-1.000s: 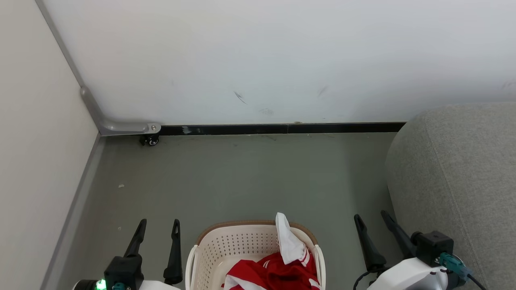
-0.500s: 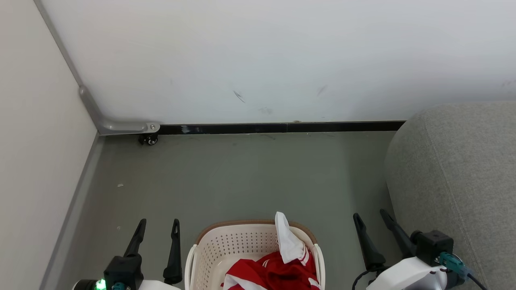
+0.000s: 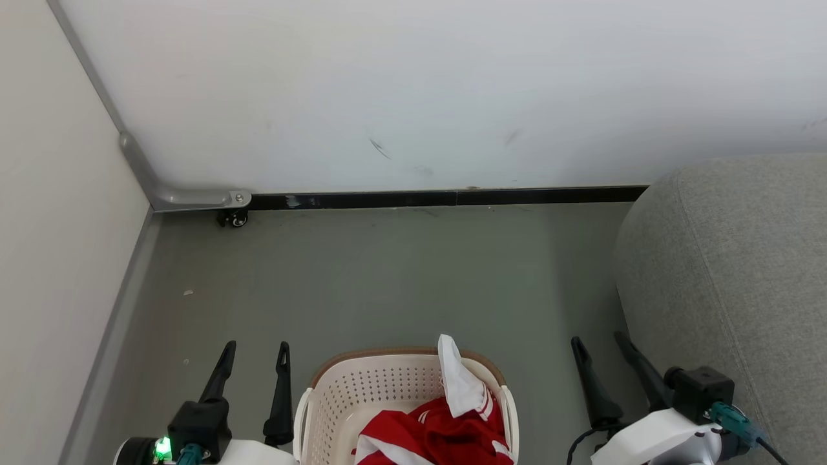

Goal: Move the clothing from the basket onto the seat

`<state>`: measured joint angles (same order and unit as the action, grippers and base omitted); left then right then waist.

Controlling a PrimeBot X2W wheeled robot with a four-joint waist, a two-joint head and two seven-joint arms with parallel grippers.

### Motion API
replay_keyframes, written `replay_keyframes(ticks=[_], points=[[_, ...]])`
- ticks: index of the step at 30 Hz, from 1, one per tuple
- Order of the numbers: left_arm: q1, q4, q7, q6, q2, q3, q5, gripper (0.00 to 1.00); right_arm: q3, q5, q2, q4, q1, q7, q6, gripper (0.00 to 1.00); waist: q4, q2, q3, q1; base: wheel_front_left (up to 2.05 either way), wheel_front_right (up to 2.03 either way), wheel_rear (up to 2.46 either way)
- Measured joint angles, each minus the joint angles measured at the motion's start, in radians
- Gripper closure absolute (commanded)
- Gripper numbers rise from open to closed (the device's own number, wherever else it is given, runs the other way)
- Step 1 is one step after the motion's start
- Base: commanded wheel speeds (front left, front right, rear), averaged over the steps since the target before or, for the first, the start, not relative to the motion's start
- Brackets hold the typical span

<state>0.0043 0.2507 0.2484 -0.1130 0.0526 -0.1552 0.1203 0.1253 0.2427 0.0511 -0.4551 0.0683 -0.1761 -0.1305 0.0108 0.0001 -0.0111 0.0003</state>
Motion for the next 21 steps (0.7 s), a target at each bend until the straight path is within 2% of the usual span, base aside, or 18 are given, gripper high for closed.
replay_keyframes(ticks=[21], points=[[-0.098,0.047,0.003,0.053,0.0,-0.08,-0.037,0.0,-0.108,-0.028,-0.005,0.068,-0.002,-0.023,0.0,0.0,-0.03,0.0,-0.062,0.0,0.0,0.0,0.0]])
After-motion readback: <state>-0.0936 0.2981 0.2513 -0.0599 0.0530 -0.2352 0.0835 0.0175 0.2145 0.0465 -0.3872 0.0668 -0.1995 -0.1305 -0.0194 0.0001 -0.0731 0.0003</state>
